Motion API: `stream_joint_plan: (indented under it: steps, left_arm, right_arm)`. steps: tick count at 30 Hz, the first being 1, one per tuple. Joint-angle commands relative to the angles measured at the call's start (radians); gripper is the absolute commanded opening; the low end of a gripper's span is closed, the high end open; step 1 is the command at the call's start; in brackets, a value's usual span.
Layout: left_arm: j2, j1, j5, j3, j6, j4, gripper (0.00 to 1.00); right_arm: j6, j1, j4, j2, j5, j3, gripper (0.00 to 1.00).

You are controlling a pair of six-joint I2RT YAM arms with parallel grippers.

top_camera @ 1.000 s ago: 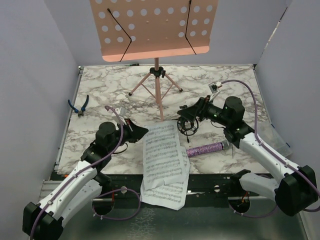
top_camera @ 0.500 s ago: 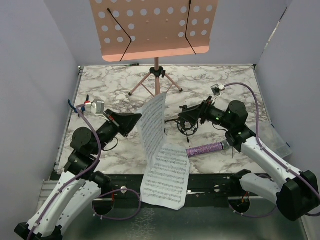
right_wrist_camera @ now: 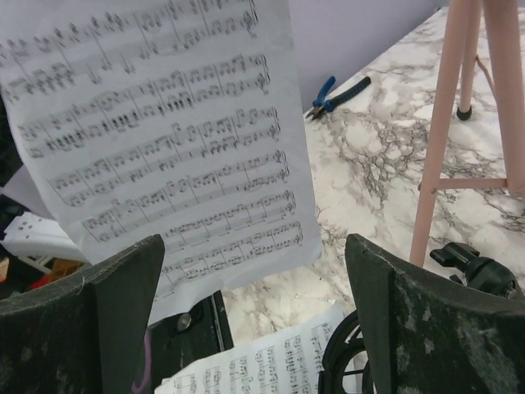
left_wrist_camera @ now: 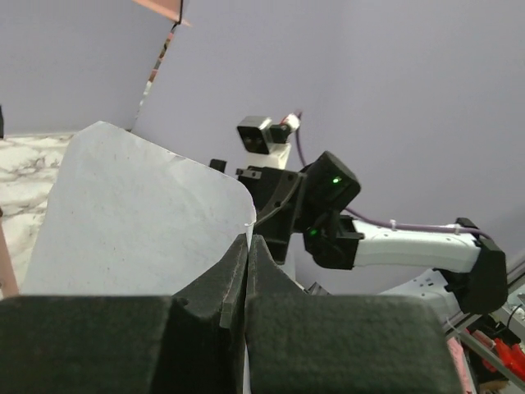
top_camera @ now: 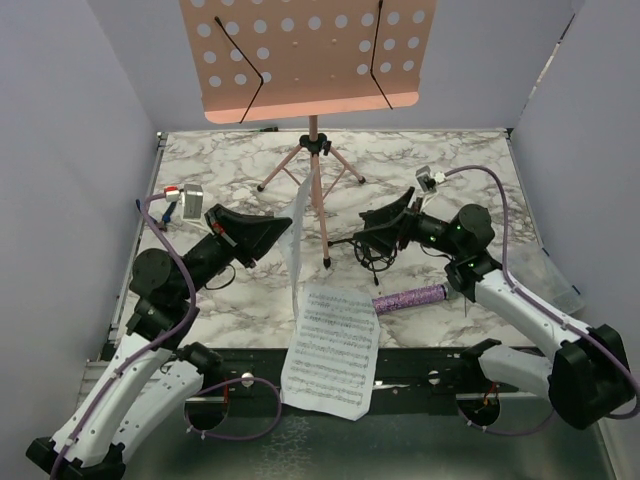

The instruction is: Set up the instrument practice props

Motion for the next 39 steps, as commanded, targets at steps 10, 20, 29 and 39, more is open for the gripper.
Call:
stream_joint_plan:
  steps: [10,20,29,39]
  left_arm:
    - [0.055,-0.007,0.116,0.008,-0.089,0.162,0.00]
    - [0.000,-0.007,0.204,0.063,-0.133,0.245,0.00]
    - [0.017,-0.008,0.173,0.026,-0.161,0.263,0.00]
    - [0.006,-0.008,0.097,-0.067,-0.147,0.272,0.00]
  right_arm:
    - [0.131,-0.004,0.403,0.236,-0.186,-0.005,0.95]
    - [0.407,-0.004,0.964,0.492,-0.347,0.074,0.94]
    - [0.545,0.019,1.113,0.570,-0.394,0.146,0.88]
    - [0.586,0.028,1.140,0.475,-0.415,0.109,0.63]
